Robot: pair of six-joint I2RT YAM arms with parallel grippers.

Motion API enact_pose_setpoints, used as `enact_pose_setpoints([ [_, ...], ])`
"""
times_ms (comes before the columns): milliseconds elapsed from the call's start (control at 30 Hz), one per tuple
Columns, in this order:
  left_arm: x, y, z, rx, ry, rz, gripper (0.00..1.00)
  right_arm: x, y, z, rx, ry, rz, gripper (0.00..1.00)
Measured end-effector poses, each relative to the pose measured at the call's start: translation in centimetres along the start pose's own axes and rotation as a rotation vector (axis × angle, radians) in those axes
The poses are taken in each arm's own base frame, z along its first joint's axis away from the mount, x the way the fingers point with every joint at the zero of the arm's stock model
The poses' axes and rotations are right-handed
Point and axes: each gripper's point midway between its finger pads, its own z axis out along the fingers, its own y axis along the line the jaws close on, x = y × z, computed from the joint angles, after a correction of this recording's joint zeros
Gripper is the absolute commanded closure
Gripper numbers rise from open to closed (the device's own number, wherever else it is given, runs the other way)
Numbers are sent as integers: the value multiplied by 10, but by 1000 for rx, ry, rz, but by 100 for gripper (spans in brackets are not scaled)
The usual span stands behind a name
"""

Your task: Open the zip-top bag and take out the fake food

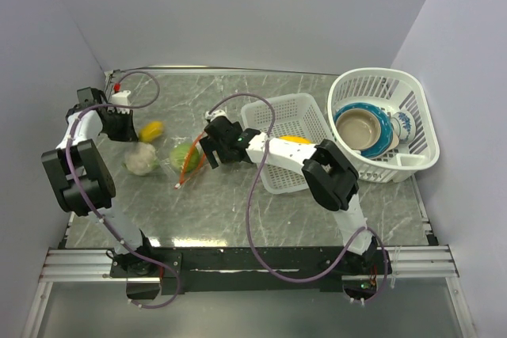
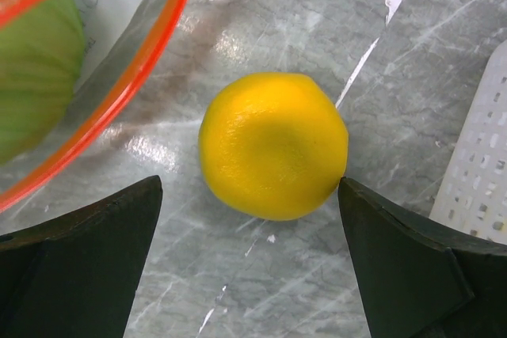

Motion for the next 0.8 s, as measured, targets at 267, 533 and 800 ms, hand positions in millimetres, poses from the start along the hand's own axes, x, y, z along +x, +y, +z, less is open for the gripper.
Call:
enact_pose_setpoints([
  [267, 3, -12, 0, 35, 30, 36, 99, 20, -12, 32, 38, 47, -8, 2],
  [533, 6, -18, 0, 53, 46, 45, 99, 6, -21, 38, 79, -27, -35, 7],
  [800, 7, -18, 0, 55, 49, 58, 99, -4, -17, 42, 59, -89, -52, 39],
])
